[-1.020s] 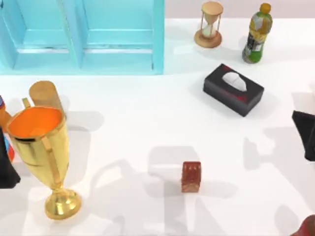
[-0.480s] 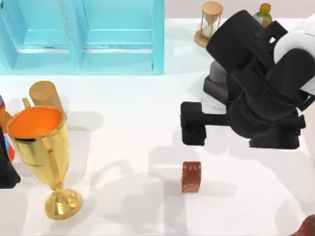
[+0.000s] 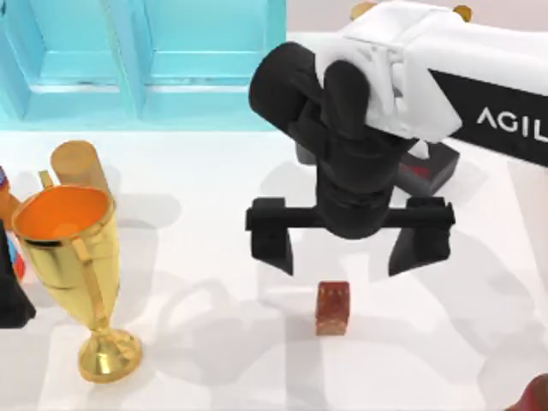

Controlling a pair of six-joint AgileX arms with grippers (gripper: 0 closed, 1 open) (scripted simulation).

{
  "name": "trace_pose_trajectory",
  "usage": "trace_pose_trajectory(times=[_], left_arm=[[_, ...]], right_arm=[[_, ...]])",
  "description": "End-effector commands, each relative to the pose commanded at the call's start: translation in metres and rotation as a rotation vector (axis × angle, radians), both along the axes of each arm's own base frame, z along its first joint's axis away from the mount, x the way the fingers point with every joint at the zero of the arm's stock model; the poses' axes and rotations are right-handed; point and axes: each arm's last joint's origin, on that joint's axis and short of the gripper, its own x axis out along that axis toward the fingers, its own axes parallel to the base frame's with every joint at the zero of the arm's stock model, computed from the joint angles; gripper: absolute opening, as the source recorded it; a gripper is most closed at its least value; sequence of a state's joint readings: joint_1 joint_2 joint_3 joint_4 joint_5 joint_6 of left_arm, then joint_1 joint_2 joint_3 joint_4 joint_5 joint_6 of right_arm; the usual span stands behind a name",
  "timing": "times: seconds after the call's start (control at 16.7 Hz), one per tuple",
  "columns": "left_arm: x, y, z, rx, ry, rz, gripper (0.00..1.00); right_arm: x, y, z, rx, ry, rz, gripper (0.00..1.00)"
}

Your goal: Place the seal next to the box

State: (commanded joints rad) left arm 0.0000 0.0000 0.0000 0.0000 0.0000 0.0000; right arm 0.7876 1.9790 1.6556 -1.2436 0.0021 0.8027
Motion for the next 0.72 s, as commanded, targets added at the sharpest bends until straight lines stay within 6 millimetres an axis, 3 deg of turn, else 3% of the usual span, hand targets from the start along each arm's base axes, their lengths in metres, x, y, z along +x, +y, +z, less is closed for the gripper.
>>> trace_pose_trajectory(times=[0.42, 0.72], left_arm=[[0.000, 0.000, 0.000, 0.000, 0.000, 0.000, 1.00], [0.000, 0.000, 0.000, 0.000, 0.000, 0.000, 1.00]], right_arm=[[0.002, 0.000, -0.006, -0.003, 0.004, -0.003, 1.00], [0.005, 0.004, -0.060, 0.003, -0.002, -0.002, 1.00]])
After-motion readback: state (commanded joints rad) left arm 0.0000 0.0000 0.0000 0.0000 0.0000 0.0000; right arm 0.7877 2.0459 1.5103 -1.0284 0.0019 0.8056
